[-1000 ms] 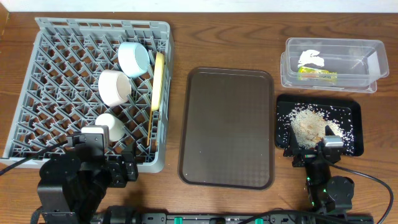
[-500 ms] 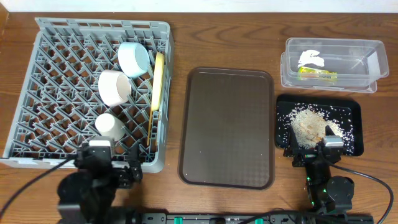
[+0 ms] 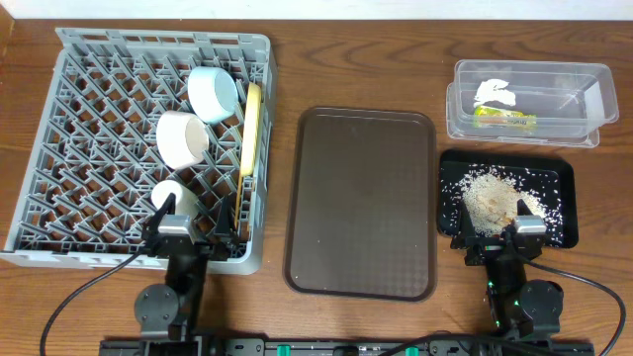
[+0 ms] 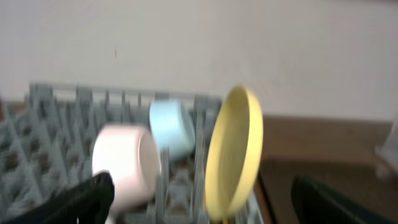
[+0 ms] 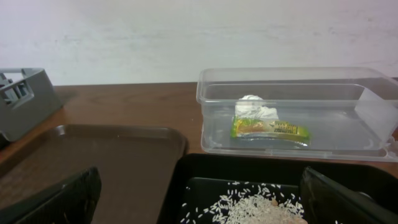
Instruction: Sort waste into correct bins and load items into the dishwasher
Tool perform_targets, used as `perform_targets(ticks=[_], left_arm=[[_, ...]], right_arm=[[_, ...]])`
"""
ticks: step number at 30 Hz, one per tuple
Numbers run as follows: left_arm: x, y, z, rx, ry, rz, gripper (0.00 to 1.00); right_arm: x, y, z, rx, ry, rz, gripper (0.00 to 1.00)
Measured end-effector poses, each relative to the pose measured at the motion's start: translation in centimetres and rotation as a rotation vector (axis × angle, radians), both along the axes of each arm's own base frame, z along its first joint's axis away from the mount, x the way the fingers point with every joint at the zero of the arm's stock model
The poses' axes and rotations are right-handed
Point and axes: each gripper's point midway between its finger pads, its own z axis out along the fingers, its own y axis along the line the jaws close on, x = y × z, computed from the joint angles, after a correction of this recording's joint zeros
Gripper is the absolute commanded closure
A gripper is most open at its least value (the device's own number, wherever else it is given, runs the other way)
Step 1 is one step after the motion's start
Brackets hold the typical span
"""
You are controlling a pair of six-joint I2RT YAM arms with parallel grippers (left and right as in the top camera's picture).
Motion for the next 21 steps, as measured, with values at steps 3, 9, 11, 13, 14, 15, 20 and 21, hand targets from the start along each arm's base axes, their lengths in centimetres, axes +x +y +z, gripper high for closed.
perform_targets(ticks=[3, 9, 11, 13, 14, 15, 20, 21], left_arm=[[0.3, 0.0, -1.0, 0.007, -0.007, 0.000, 0.08], [0.2, 0.2, -4.0, 0.025, 0.117, 0.008, 0.08], [0.2, 0.2, -4.0, 0.026, 0.118, 0.011, 0.08], [0.2, 0.2, -4.0, 0.026, 0.119, 0.012, 0.08], [0.2, 0.3, -4.0, 0.026, 0.120, 0.014, 0.08], [0.2, 0.3, -4.0, 0.026, 0.120, 0.015, 0.08], [0.2, 0.3, -4.0, 0.028, 0.121, 0.018, 0.08], [0.2, 0.3, -4.0, 0.028, 0.121, 0.018, 0.08]], right_arm=[[0.0, 0.0, 0.0, 0.000, 0.000, 0.000, 0.01], [0.0, 0.0, 0.0, 0.000, 0.000, 0.000, 0.01], [0.0, 0.0, 0.0, 0.000, 0.000, 0.000, 0.01], [0.0, 0.0, 0.0, 0.000, 0.000, 0.000, 0.01], [0.0, 0.0, 0.0, 0.000, 0.000, 0.000, 0.01], [0.0, 0.0, 0.0, 0.000, 0.000, 0.000, 0.01], [0.0, 0.0, 0.0, 0.000, 0.000, -0.001, 0.01], [0.0, 0.0, 0.0, 0.000, 0.000, 0.000, 0.01]])
